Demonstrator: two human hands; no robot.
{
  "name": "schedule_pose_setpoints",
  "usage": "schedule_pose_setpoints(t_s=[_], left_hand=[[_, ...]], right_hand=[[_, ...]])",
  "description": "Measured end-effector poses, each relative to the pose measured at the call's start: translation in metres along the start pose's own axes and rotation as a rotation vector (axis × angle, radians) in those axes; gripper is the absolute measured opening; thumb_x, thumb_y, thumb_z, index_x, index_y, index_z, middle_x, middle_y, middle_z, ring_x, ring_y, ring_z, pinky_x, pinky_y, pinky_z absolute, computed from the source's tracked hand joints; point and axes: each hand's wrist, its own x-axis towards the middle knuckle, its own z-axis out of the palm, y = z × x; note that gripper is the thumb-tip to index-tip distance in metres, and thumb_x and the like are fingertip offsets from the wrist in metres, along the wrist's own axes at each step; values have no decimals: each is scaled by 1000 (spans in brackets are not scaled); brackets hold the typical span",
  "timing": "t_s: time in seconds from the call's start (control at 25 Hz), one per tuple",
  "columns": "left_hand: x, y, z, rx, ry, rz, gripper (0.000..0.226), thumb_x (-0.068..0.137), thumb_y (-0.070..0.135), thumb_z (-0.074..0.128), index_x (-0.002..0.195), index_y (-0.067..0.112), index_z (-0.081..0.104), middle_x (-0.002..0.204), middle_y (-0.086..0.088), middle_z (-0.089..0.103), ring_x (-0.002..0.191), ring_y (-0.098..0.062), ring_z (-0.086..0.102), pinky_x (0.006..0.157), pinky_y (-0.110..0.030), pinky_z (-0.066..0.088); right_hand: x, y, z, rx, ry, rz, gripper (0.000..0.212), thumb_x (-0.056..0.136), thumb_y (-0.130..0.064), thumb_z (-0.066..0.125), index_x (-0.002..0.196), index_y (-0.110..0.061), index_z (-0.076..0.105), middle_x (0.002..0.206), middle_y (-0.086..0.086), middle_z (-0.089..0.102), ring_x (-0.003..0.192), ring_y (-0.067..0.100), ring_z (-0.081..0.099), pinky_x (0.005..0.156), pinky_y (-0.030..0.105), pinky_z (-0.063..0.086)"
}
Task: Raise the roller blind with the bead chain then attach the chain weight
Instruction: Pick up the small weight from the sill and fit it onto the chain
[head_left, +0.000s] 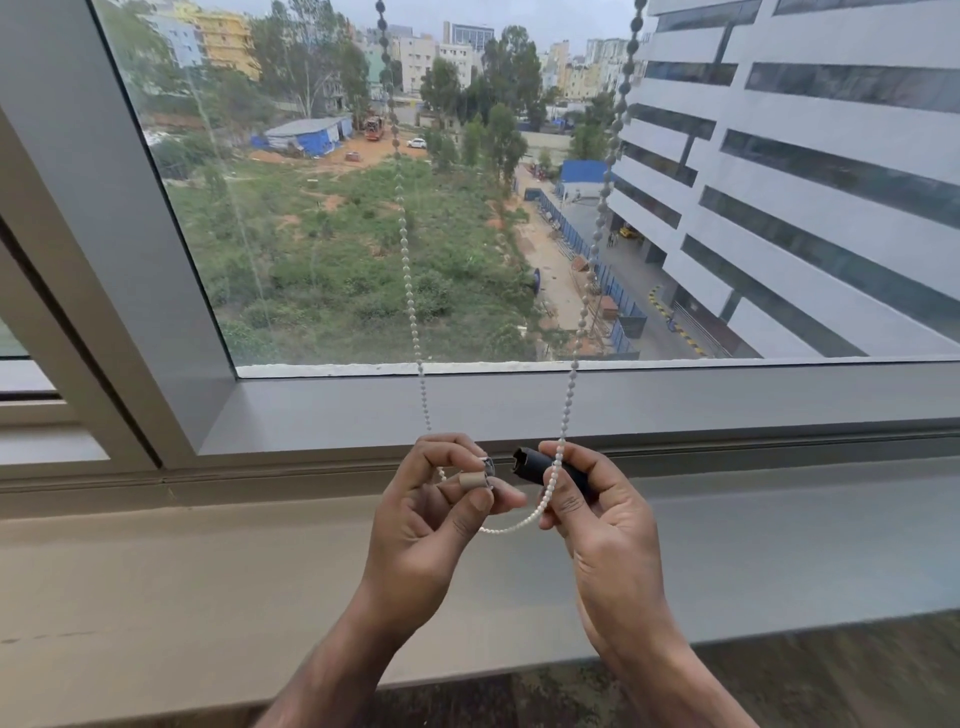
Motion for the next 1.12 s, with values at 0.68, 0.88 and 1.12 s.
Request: schedule_pose_setpoints(t_s=[0.68,0.88,1.12], left_hand=[[-16,-18,3,140,-21,-95,17,92,13,67,106,19,62,109,0,58,73,-22,60,70,-29,50],[-13,-17,-1,214,-8,-43,17,93,14,68,106,22,63,107,-2,58,75,-23,57,67,-34,52],[-7,-7,-3,150,-39,27,21,95,7,69,114,6,60,109,-9,62,90,-24,64,81,-36,52]], right_hand=[[10,-25,-9,221,-146,200,9,77,-7,64,81,-15,66,61,1,50,48,10,44,40,19,33],[9,-42,-1,-326,-362,-104,9,91,-25,71,98,-23,76,57,-7,58,41,10,54,41,22,42],[12,-53,9,-532,-376,-201,8,96,-24,66,88,-24,69,72,10,68,32,18,58,36,23,41]])
